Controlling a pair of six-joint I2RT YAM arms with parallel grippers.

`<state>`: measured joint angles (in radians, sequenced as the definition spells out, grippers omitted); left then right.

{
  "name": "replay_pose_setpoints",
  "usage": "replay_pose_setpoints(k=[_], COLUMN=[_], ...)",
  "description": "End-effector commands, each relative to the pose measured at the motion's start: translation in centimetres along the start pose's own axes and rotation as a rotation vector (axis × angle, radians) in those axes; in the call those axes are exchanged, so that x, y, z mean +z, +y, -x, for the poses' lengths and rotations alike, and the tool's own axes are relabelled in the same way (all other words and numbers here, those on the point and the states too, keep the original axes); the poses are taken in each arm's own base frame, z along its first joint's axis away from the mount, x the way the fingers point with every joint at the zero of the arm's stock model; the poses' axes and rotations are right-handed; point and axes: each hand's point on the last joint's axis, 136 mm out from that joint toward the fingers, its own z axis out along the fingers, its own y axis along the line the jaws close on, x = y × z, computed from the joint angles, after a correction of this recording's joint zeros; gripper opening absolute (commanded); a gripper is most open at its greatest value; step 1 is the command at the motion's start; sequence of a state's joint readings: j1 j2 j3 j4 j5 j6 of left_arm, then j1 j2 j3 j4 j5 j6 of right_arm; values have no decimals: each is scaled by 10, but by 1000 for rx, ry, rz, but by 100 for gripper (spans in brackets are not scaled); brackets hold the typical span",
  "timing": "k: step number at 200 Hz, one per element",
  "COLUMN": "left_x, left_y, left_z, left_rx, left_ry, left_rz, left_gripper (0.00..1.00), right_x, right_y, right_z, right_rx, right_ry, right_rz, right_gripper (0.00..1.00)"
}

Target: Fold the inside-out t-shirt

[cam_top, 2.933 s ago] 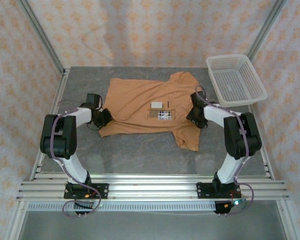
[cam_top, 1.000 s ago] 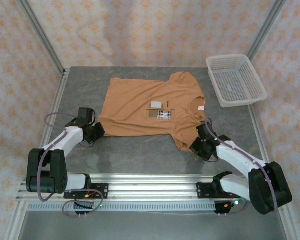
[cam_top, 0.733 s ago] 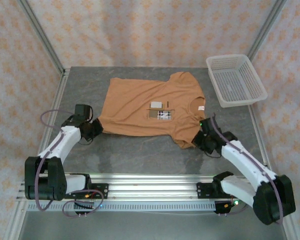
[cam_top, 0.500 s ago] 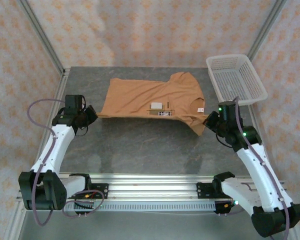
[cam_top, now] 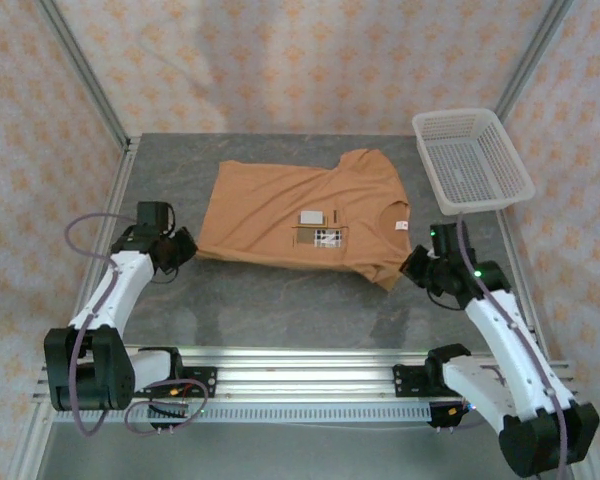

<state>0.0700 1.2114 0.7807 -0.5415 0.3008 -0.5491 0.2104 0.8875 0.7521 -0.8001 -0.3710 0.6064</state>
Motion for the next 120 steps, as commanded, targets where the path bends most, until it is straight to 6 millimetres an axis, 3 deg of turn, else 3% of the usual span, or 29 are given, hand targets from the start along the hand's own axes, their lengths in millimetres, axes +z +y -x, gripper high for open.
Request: replay_pose_setpoints(k=[1,28,54,87,120], left_x=[16,28,27,29,29], left_y=[-11,-16,-21,-26,-25], left_z=[-9,-16,-12,-10,-9], left_rx=[32,39,49,56,56], left_ry=[6,36,33,37,38], left_rz=[3,4,2,-1,6], left_gripper=[0,0,0,0,0], right_x=[41,68,67,61,77], right_y=[14,-7,-16,3,11], right_z=[-25,-32,-14,25,37], right_rx=[128,159,122,68,54], right_ry=[164,198,105,-1,28], right_rz=[136,58,-12,-40,-67], right_gripper=[0,0,0,0,0])
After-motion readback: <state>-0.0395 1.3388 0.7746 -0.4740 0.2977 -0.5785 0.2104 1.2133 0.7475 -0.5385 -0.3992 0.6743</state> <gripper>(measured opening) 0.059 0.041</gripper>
